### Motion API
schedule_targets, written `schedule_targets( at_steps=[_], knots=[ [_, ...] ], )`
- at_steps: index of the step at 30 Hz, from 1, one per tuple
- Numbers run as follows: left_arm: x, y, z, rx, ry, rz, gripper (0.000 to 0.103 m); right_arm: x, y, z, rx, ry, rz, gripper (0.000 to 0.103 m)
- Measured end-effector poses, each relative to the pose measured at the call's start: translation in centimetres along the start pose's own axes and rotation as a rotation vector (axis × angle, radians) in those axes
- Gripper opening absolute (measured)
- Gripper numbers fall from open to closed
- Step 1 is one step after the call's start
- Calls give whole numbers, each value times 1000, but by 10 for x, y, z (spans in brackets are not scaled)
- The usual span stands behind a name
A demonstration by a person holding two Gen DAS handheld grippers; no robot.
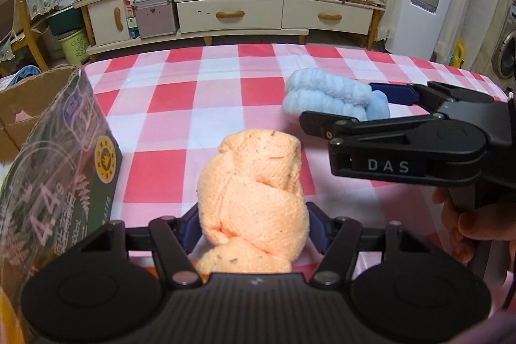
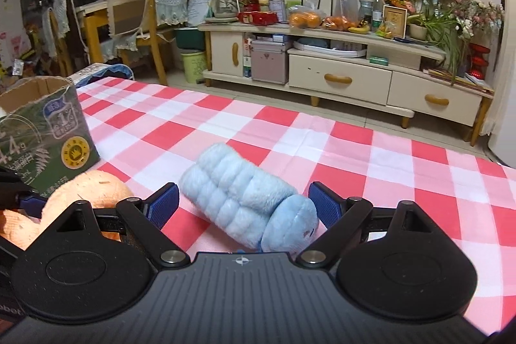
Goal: Organize soft objects
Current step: 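Grasp the light-blue headband with the right tool while the left tool grasps the orange towel, then carry the headband and orange towel into the cardboard box and open both tools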
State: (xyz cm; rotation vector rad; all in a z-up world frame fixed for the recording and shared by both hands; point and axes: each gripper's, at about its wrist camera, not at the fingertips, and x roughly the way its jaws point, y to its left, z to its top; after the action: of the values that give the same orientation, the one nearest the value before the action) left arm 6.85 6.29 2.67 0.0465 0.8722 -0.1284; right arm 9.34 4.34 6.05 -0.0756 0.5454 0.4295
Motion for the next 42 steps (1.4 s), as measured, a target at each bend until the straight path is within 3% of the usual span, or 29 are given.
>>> schedule_targets(
  at_steps=[3, 8, 11, 28, 42],
  knots=[
    [-2, 1, 0, -13, 1, -3, 63, -1, 1, -1, -2, -3, -42, 95],
    [-8, 0, 0, -26, -3, -22, 62, -5, -3, -3, 7, -2, -95, 60],
    [-12, -1, -1, -40, -5, -39, 62, -7, -6, -7, 37, 2, -101, 56],
    [-43, -8, -17, -55, -44, -113, 62, -67, 0, -37, 183, 19, -190, 54],
    [-80, 1, -25, -89, -115, -141, 62, -120, 30, -70, 260, 50, -225, 54]
  ],
)
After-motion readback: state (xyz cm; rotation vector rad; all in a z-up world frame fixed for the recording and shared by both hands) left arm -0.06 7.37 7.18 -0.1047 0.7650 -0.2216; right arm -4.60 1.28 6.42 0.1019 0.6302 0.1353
